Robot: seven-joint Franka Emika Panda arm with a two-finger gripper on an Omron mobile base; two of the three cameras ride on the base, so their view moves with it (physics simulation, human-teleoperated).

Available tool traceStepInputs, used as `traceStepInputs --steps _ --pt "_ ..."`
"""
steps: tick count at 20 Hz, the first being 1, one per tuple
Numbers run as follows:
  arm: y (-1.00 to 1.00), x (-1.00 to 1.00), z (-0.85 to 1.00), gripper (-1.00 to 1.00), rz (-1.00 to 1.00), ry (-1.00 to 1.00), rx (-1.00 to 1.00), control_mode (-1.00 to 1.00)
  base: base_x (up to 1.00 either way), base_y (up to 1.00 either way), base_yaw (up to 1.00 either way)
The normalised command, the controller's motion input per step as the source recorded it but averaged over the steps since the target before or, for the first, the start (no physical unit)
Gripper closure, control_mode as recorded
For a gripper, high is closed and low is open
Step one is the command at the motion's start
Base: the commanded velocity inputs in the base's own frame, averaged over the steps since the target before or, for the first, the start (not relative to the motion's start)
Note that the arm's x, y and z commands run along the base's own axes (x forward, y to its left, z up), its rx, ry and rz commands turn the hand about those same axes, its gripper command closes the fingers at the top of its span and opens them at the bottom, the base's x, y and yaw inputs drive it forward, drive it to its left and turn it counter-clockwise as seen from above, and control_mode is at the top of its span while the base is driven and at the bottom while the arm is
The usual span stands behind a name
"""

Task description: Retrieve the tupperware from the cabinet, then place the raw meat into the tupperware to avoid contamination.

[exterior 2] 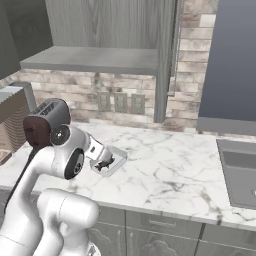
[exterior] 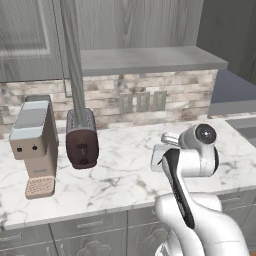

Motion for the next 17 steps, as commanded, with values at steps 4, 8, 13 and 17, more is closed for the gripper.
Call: traceStepInputs --steps 4,8,13,17 --pt "0.01 -0.69 0.35 -1.00 0.00 -0.44 0.00 -1.00 0.00 0.00 0.00" --pt "0.03 -0.46 0.14 -1.00 0.01 -0.44 -0.01 -1.00 0.00 0.00 0.00" --pt "0.02 -0.08 0.00 -1.00 0.01 -0.06 -0.01 -1.00 0.00 0.00 0.00" --pt "0.00 0.00 0.00 -1.00 0.00 0.00 0.00 -1.00 0.00 0.00 0.00"
